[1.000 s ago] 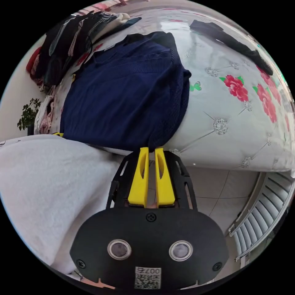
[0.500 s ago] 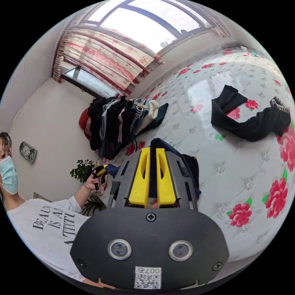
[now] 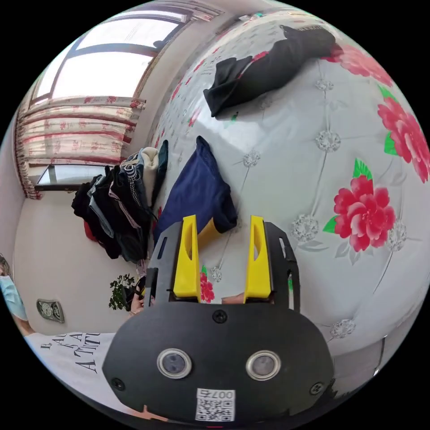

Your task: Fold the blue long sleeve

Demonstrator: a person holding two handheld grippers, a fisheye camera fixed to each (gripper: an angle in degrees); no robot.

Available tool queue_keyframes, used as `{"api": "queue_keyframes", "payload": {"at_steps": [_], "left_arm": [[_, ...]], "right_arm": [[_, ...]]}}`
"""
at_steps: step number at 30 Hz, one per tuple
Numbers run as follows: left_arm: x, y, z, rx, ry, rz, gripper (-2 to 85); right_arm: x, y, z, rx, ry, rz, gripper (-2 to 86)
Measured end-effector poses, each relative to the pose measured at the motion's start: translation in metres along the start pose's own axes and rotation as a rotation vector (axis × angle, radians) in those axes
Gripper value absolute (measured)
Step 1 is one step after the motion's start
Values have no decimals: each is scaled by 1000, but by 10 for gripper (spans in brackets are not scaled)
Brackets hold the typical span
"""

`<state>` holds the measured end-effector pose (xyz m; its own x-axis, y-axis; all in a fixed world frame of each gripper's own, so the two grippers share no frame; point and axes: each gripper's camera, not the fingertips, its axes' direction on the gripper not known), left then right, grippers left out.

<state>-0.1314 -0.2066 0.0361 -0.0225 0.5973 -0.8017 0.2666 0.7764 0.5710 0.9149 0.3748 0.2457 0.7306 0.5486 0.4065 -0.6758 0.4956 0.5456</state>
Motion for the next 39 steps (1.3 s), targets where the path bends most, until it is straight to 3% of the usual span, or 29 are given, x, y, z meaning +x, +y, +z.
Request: {"api": "queue_keyframes", "payload": {"at_steps": [2,7,12,14,19,23,29,34,39], "left_arm": [[-4,1,-5,0,26,-40,76],[2,-9,-23,24,70,-102,80],[8,2,-62,64,94,-136,84],[5,10,-77,75,107,-153,86],[-6,31,-115,131,200,-219,106],[-17,43,-139,162,216,-224,123],[-36,36,-129,97,340,-216,142],[-45,15,-125,58,459,-219,115],[-37,-6,-126,-42,545,-133,51]], "right_arm": [[17,-3,17,-15,-89,30,114],[-12,-53,58,-60,-71,-40,96],[-164,-70,100,-152,-143,-489,83],[-263,-30,135,-264,-214,-799,81],[-354,71,224,-491,-355,-1075,92],[-308,80,280,-630,-312,-962,105],[-164,2,261,-514,-107,-585,123],[-102,-6,285,-541,-188,-314,130],[-99,12,332,-627,-220,-225,104]]}}
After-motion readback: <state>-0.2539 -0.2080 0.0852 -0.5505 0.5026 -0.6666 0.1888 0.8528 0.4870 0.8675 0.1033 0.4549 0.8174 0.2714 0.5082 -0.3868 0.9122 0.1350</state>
